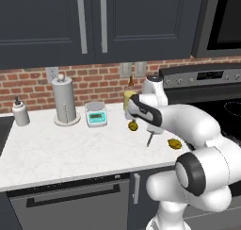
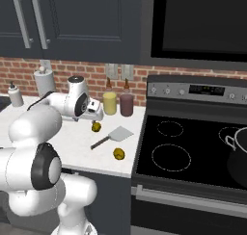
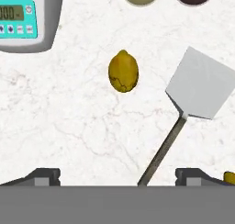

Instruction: Put the lemon and lemon in the pot. Retrieve the spatula and lightly stir the vegetables in the pot.

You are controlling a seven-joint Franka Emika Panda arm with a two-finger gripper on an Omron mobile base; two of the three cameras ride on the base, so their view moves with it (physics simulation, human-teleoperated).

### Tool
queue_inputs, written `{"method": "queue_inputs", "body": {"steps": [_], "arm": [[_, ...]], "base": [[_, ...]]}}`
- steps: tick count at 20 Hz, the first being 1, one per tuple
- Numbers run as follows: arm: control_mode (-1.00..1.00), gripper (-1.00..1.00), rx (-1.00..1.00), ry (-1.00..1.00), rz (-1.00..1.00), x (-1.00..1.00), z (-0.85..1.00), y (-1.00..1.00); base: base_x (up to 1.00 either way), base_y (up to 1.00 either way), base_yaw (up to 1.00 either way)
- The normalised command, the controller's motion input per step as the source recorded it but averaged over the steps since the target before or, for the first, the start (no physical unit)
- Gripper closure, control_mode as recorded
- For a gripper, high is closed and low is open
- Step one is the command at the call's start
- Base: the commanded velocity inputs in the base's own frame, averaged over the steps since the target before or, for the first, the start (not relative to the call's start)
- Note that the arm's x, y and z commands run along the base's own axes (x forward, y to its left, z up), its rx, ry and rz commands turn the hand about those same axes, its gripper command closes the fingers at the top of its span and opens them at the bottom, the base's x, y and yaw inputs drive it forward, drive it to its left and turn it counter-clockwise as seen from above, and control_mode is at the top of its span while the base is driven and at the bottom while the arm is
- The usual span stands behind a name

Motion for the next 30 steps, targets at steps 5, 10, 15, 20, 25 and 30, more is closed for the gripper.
{"method": "queue_inputs", "body": {"steps": [5,10,15,20,25,30], "arm": [[-1.0,-1.0,0.0,0.04,0.0,0.69,-0.3,0.0],[-1.0,-1.0,0.0,0.04,0.0,0.17,-0.35,0.0],[-1.0,-1.0,0.0,0.02,0.0,0.05,-0.51,0.0],[-1.0,-1.0,0.0,0.0,0.0,0.16,-0.42,0.0],[-1.0,-1.0,0.0,0.0,0.0,0.19,-0.29,0.0],[-1.0,-1.0,0.0,0.0,0.0,0.19,-0.16,0.0]], "base": [[0.0,0.0,0.0],[0.0,0.0,0.0],[0.0,0.0,0.0],[0.0,0.0,0.0],[0.0,0.0,0.0],[0.0,0.0,0.0]]}}
